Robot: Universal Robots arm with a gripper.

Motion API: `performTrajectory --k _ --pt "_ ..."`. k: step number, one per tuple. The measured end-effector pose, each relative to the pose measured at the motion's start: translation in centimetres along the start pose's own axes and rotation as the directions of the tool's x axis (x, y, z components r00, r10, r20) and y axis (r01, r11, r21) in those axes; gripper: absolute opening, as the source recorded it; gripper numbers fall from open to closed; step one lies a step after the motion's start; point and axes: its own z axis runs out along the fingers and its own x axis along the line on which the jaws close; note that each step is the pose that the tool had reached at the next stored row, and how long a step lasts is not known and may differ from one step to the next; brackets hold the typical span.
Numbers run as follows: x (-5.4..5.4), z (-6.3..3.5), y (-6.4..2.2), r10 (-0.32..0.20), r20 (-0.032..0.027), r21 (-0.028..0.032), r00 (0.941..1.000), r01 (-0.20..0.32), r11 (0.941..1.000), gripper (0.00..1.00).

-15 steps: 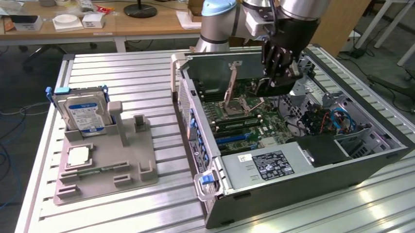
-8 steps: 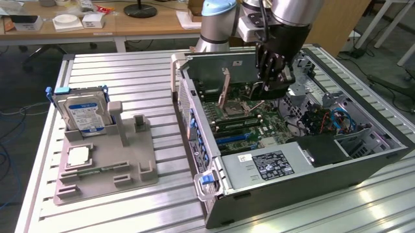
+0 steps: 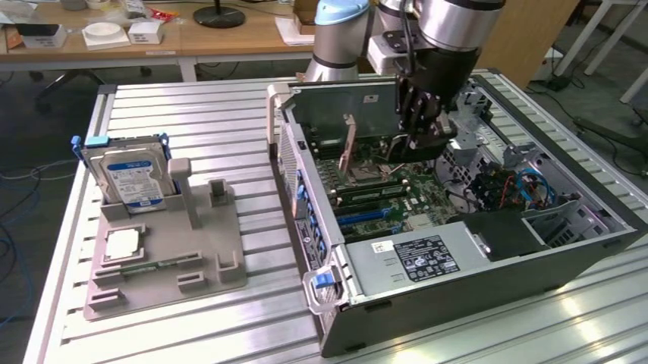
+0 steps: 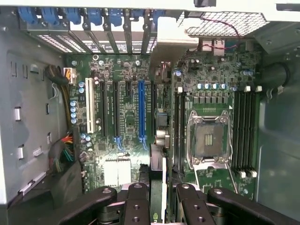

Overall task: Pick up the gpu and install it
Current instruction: 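Insert the gpu into the slot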

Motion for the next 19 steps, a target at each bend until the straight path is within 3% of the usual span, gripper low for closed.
performTrajectory --k 6,19 --pt "0.1 1.06 0.51 -0.036 0.0014 -0.0054 0.9994 0.036 0.9993 0.27" --pt "1.1 2.72 1.23 -0.038 0.0003 -0.0115 0.9993 0.038 0.9992 0.27"
